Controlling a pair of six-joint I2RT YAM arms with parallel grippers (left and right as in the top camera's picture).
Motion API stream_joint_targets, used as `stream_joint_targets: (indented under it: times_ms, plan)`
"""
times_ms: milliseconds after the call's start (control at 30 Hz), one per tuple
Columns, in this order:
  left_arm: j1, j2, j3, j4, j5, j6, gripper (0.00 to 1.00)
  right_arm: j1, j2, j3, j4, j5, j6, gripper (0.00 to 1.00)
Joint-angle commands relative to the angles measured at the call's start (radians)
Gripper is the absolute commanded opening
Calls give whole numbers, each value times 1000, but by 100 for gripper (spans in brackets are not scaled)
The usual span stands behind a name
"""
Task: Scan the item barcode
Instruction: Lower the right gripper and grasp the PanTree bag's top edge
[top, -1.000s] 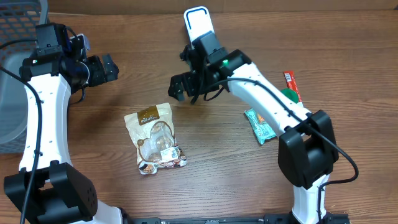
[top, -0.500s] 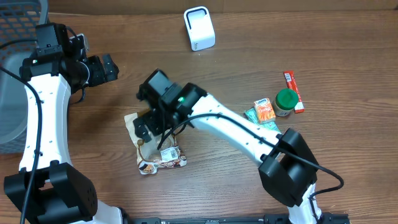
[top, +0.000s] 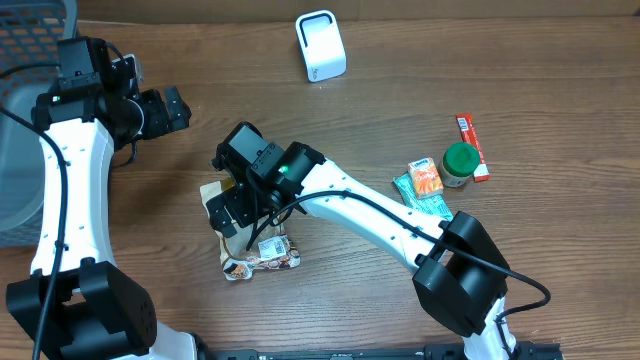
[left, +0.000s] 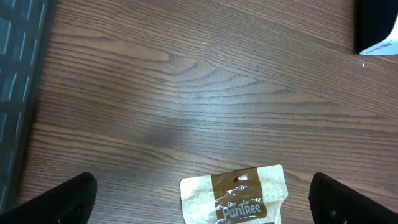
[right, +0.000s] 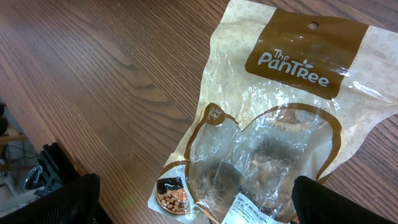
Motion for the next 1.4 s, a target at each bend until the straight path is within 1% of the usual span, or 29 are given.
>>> stream_joint_targets:
  times_ms: [0, 333, 400, 467, 533, 567, 633, 700, 767, 800, 833, 933, 1033, 1167, 1267, 1367]
  plan:
    - [-2, 0, 3, 1, -6, -9, 100, -1, -40, 0, 3, 10, 4, 100]
    - [-2, 0, 2, 1, -6, -9, 100, -1, -40, 1, 25, 0, 4, 100]
    - [-2, 0, 2, 1, -6, -9, 100, -1, -40, 0, -24, -1, 4, 100]
    - [-2, 0, 2, 1, -6, -9, 100, -1, -39, 0, -35, 14, -7, 100]
    - [-2, 0, 3, 1, -6, -9, 100, -1, -39, 0, -69, 107, -6, 77]
    - [-2, 0, 2, 1, -6, -9, 100, -1, -39, 0, -87, 156, -6, 73]
    - [-2, 0, 3, 1, -6, -9, 100, -1, -37, -7, -111, 226, -23, 70]
    - [-2, 0, 2, 1, -6, -9, 100, 4, -36, -26, -101, 210, -89, 50]
    - [-2, 0, 2, 1, -6, -9, 100, 9, -32, -46, -75, 197, -111, 28]
    - [-2, 0, 2, 1, -6, -9, 100, 11, -27, -58, -53, 194, -109, 21]
    - [-2, 0, 2, 1, -6, -9, 100, 14, -24, -67, -31, 192, -109, 18]
    - [-2, 0, 2, 1, -6, -9, 100, 18, 0, -94, 64, 192, -109, 12]
    - [-2, 0, 2, 1, -6, -9, 100, 20, 28, -127, 178, 193, -109, 12]
    - [-2, 0, 2, 1, -6, -9, 100, 20, 66, -152, 285, 194, -102, 12]
    - [-2, 0, 2, 0, -6, -9, 100, 19, 96, -152, 312, 211, -68, 12]
    - [-2, 0, 3, 1, -6, -9, 100, 20, 112, -152, 311, 235, -66, 11]
